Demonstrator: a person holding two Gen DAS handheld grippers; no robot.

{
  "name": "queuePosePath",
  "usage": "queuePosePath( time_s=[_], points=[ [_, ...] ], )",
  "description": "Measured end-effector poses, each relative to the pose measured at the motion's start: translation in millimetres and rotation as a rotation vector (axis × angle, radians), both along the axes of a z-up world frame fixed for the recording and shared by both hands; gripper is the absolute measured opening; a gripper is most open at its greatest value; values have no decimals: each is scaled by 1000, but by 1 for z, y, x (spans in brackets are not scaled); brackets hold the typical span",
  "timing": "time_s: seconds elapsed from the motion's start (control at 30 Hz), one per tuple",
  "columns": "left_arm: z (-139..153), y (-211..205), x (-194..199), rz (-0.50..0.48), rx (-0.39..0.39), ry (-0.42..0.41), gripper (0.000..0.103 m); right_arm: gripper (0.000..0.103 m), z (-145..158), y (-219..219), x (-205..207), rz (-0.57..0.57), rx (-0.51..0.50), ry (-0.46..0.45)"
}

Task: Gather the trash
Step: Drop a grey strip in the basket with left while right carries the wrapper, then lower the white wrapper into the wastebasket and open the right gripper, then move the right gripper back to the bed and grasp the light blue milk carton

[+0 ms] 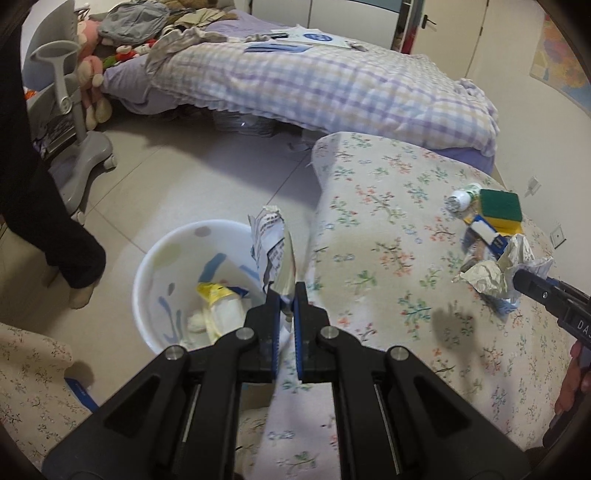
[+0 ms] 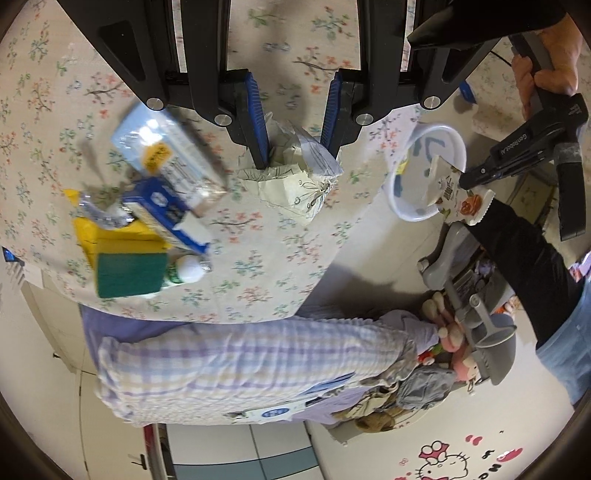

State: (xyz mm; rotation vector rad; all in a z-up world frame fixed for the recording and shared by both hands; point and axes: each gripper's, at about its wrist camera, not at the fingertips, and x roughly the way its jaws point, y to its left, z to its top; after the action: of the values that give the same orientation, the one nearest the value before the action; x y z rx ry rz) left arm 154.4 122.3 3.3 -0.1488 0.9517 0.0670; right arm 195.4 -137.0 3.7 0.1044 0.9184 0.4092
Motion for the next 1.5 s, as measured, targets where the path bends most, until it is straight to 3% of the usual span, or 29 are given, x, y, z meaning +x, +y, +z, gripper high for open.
queuePosePath(
  time_s=[0.3,0.33,0.37,0.43,0.7,0.97,1.23,1.3,1.33,1.5],
  points=[
    [-15,40,-1,65,1,48,11,29,-10,62,5,92,23,10],
    [-17,44,1,74,1,74,24,29,-12,66,4,100,26,12],
    [-20,48,2,92,0,101,50,29,-13,72,5,110,31,14],
    [-21,56,-4,139,9,108,75,29,-15,80,7,125,36,15],
    [-30,88,-22,249,54,176,83,29,-31,118,15,169,63,37],
    [-32,110,-40,273,92,189,89,29,-47,158,17,213,76,47],
    [-35,127,-47,314,76,206,89,32,-58,181,15,262,110,37],
    [-34,128,-48,321,80,202,89,47,-58,184,14,277,129,26],
    [-33,129,-48,327,78,197,89,66,-57,184,14,272,129,26],
    [-30,129,-49,329,75,182,90,70,-48,172,13,248,119,16]
  ],
)
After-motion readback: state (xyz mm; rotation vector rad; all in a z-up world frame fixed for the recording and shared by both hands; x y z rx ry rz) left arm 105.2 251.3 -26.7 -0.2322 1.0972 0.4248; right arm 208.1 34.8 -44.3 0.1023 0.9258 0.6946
